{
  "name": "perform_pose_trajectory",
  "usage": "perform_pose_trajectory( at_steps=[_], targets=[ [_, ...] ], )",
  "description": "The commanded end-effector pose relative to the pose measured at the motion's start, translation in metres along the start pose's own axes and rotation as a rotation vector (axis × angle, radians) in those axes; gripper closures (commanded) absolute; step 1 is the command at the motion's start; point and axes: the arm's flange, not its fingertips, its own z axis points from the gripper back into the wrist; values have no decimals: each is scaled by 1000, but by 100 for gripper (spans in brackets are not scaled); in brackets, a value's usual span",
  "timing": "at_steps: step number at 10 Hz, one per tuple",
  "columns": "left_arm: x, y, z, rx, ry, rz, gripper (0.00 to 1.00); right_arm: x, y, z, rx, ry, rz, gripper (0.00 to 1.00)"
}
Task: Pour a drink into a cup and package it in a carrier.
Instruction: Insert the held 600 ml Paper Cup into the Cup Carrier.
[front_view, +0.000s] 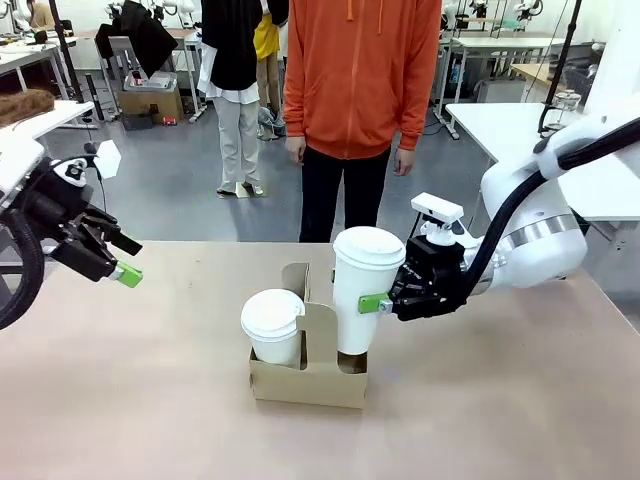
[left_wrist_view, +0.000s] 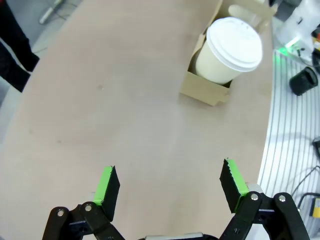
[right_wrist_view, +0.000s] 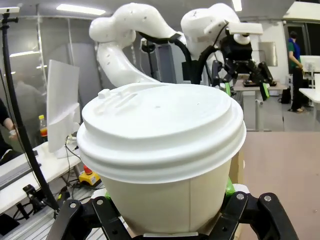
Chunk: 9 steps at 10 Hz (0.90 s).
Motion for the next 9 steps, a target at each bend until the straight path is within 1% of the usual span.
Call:
perform_pose_trajectory(
  at_steps=[1,3,6,9],
  targets=[
    [7,-2,-3,19,12,6,0,-4,-8,-6,5,10,-16,19],
    [7,-2,-3,19,12,6,0,-16,-15,-8,-14,29,-15,19],
    [7,-2,-3,19,12,6,0,-29,-27,-3,-31,26,10,19],
    [7,-2,-3,19,12,6,0,-44,-31,1,-13,90,11,19]
  ],
)
